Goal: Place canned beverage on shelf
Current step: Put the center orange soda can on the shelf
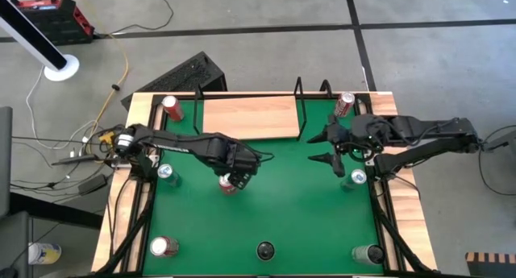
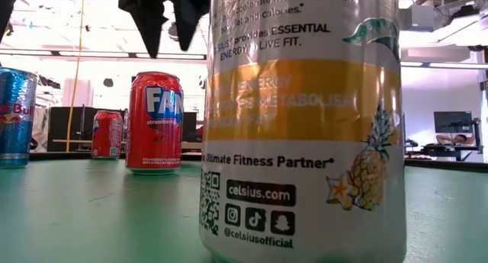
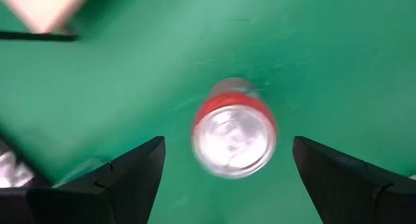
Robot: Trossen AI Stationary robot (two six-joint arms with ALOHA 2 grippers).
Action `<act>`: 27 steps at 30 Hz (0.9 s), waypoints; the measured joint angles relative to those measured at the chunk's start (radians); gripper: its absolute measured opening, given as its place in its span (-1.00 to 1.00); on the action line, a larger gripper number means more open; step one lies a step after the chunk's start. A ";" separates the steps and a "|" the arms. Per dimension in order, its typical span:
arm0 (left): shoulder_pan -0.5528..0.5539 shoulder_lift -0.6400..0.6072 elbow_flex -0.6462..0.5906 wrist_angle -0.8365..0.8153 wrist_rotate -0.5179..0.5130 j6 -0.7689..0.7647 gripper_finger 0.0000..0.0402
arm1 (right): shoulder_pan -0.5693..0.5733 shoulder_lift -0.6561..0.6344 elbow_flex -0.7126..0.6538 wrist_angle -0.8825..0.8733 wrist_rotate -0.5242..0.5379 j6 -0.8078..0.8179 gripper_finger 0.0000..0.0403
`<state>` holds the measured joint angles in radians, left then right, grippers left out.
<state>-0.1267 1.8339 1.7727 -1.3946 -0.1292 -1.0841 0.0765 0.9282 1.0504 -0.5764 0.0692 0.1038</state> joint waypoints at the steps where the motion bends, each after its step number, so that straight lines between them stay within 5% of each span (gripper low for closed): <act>1: 0.000 0.000 -0.014 0.023 0.004 0.002 0.59 | 0.000 0.000 0.000 0.004 0.000 0.000 0.36; 27: -0.019 -0.003 -0.298 0.304 0.071 -0.011 0.59 | -0.001 -0.003 0.000 0.001 0.002 -0.017 0.36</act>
<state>-0.1455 1.8305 1.4744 -1.0903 -0.0580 -1.0954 0.0757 0.9257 1.0500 -0.5758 0.0715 0.0868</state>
